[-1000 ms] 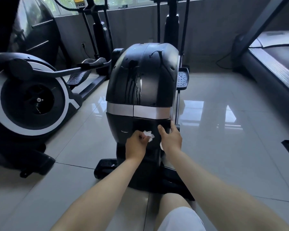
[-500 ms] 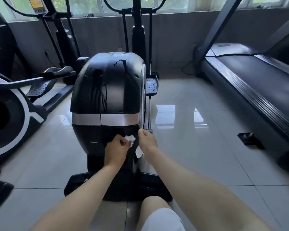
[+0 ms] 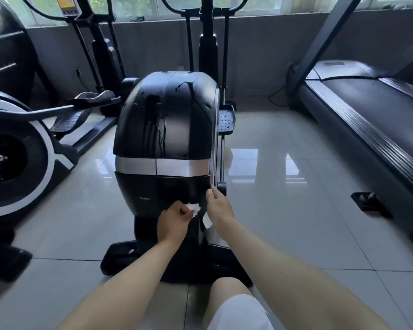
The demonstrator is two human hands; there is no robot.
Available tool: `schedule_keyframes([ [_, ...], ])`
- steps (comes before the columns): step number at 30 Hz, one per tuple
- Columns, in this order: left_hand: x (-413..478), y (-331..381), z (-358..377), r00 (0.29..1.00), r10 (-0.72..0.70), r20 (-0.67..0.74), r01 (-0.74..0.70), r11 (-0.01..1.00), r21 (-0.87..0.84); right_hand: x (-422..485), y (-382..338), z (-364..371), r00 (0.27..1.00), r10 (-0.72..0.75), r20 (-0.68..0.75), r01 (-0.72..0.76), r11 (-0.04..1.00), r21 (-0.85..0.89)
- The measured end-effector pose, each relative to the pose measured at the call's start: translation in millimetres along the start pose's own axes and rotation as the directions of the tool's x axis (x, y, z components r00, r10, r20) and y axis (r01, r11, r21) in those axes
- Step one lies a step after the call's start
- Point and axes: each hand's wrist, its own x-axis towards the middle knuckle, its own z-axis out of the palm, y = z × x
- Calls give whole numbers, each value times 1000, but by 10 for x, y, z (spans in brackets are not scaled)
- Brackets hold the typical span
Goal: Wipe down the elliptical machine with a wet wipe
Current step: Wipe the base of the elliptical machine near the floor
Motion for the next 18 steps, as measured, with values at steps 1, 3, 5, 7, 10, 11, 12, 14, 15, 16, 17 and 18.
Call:
schedule_keyframes([
  [1,-3,-6,-13,1000,-3,-2,3,1000,-7,1,25,19,1000,5,-11,-5,1000,-5],
  [3,32,47,-50,999,47,-13,-46,999,20,-1,61,53,999,2,-38,-2,1000,-7],
  [5,98,174,-101,990,132,-47,-129,990,62,2,67,64,998,-5,-57,5,1000,-12],
  [7,174,332,-155,972,214,-98,-207,975,77,20,91,59,997,-11,-71,11,1000,-3],
  [10,230,443,-143,957,265,-121,-254,963,94,36,126,50,997,-15,-75,16,1000,14],
  [11,217,423,-103,964,247,-95,-237,966,102,41,142,55,997,-17,-78,19,999,31],
  [12,183,388,-58,974,216,-63,-208,972,111,33,154,62,996,-30,-89,34,998,50],
  [14,101,310,29,988,156,-24,-153,984,96,11,191,98,986,-65,-153,76,995,63],
  [15,74,281,56,990,140,-22,-138,988,70,-8,211,127,981,-75,-178,87,994,64],
  [16,62,262,65,991,134,-23,-133,990,49,-24,234,160,981,-73,-180,87,994,73],
  [17,65,244,59,991,136,-14,-135,990,38,-41,248,189,985,-58,-163,74,993,97],
  [18,71,228,37,989,146,16,-147,989,32,-49,252,210,989,-34,-146,53,990,134],
])
